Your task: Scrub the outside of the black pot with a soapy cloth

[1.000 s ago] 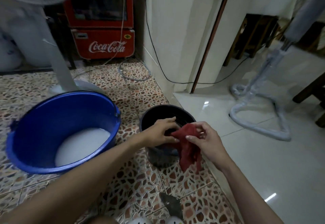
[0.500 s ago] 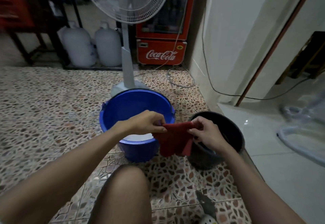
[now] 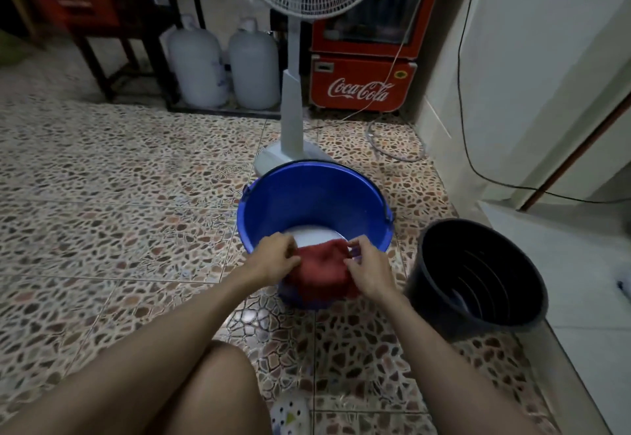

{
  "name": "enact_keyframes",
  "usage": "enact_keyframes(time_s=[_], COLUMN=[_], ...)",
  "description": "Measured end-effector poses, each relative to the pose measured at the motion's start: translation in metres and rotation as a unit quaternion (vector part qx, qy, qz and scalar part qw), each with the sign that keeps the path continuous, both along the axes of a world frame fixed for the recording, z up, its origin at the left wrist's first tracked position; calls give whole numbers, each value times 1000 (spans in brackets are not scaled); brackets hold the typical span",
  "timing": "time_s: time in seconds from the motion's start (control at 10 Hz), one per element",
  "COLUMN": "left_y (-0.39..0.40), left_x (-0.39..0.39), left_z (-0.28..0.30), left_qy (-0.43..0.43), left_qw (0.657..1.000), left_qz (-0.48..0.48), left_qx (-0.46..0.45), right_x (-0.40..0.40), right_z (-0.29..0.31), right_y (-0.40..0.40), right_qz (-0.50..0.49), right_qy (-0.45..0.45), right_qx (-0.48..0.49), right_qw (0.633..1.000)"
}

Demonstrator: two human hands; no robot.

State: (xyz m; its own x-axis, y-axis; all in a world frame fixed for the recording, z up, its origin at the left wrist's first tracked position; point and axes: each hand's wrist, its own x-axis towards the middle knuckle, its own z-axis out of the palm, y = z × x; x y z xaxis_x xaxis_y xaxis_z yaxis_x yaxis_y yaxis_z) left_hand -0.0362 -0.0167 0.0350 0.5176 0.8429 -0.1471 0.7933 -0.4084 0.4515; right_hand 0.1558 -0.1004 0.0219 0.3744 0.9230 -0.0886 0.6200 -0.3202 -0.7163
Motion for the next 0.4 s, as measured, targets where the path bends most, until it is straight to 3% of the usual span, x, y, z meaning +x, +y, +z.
enact_keyframes(time_s=[0.1,0.3,0.4], left_y=[-9,-8,-3], left_x=[5,8,16], left_z=[-20,-29,-25], left_qy=[46,74,73], left_qw=[992,977,984], left_qz=[-120,-200,-162], left_qx=[-7,1,17], right_x=[0,9,16], right_z=[-23,-26,-15], right_y=[-15,-22,-9], right_qz=[131,168,156], right_qy=[-160,-236,-237], right_qx=[5,-7,-19], right_qw=[978,957,959])
